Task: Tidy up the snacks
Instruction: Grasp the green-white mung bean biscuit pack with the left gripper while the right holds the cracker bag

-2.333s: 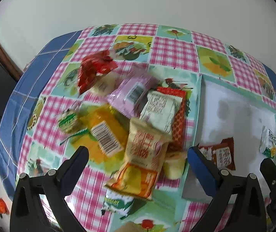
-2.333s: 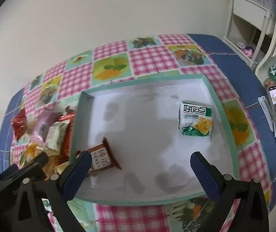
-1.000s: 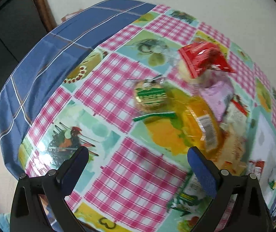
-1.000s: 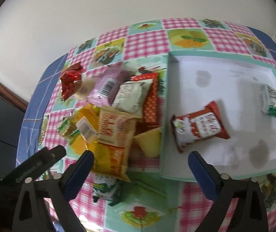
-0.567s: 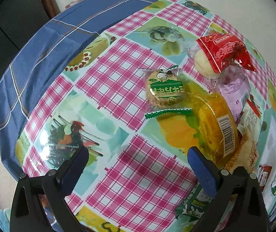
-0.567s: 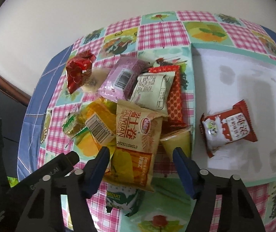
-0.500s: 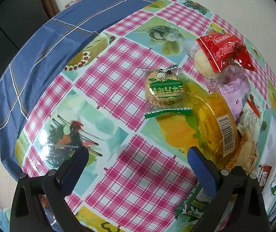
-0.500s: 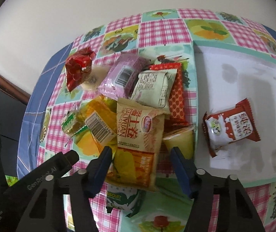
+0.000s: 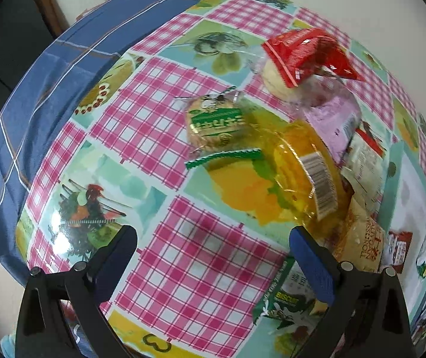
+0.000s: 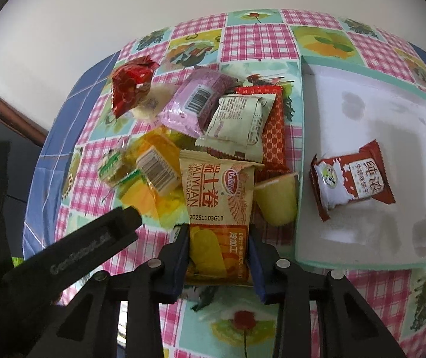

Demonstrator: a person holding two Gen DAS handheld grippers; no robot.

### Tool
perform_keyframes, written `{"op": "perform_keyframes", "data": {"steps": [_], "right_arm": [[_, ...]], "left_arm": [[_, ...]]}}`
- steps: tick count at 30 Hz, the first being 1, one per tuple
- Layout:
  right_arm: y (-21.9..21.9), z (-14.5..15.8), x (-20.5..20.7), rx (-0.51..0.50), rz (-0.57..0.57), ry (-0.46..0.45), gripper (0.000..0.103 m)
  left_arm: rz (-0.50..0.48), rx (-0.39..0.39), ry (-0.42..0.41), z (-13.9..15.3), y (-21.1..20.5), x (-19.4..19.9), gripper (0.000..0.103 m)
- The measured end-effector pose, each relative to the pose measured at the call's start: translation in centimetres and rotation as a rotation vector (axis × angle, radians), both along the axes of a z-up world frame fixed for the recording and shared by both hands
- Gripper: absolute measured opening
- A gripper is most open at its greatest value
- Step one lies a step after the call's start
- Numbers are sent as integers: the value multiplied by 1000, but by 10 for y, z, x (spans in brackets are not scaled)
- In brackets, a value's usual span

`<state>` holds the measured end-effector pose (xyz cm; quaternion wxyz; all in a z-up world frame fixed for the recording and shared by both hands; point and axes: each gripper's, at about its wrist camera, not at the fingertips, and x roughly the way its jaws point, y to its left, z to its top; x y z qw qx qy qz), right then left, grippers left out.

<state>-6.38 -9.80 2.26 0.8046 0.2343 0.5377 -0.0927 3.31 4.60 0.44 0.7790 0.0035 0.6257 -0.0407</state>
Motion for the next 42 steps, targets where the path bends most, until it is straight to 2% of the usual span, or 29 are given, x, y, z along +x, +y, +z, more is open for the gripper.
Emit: {"op": "perform_keyframes", "data": {"steps": [5,13,18,23,24,25,30,35,37,42], "right_arm": [[-4,12,-12,-15,-10,-18,38],[-27,24,-34,-56,-49,-7,38],[-41,24,-45,-62,-74,9,38],[-51,23,-50,-63,-90,23,38],[-52,22,-51,-63,-91,25,38],[-52,22,-51,-63,-93,27,38],[-54,21,-52,-59,-95,33,38],[-53,20,-51,-57,-93,39,38],[-54,20,-52,-54,-97,43,38],[-55,20,-52,-45,-104,41,38]], "left_arm": [[-29,-7,-7,5,-13,-8,102],[-95,-15,27,2,-39,-21,102],[-178,2,42,-2,-67,-35,102],[-244,33,61,-10,-88,-48,96],[-255,40,63,-11,-92,-50,90],[-261,44,65,-12,-98,-52,79],[-290,38,103,-26,-110,-59,59],[-314,66,84,-29,-117,-63,50],[-322,64,78,-29,-118,-64,41],[-308,52,71,-21,-121,-65,41]]}}
